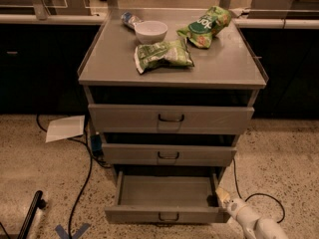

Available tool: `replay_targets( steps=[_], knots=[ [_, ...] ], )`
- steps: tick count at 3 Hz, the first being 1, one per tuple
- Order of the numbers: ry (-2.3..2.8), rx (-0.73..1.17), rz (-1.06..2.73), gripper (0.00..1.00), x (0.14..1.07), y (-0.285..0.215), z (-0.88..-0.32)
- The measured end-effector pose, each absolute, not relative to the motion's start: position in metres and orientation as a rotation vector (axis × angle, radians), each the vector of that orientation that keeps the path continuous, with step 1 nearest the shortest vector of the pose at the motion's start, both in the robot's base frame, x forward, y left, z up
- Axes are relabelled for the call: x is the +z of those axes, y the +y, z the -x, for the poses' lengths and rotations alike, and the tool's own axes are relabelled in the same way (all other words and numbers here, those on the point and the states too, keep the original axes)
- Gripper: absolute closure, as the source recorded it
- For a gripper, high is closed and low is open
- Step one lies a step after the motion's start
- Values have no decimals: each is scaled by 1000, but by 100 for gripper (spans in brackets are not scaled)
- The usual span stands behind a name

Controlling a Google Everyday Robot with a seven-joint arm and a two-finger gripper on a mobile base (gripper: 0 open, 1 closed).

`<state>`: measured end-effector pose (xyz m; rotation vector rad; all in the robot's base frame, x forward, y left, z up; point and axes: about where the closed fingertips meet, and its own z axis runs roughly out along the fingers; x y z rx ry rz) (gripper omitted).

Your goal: Open bottom drawer

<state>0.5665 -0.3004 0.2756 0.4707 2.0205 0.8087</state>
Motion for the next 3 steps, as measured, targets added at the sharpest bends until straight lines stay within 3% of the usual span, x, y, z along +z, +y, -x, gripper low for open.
replay_targets(
  steps=[1,2,3],
  knots=[
    [2021,809,-471,11,276,-300,-566],
    [2021,809,-471,0,276,-300,-567],
    [2021,809,-471,0,276,-300,-567]
  ],
)
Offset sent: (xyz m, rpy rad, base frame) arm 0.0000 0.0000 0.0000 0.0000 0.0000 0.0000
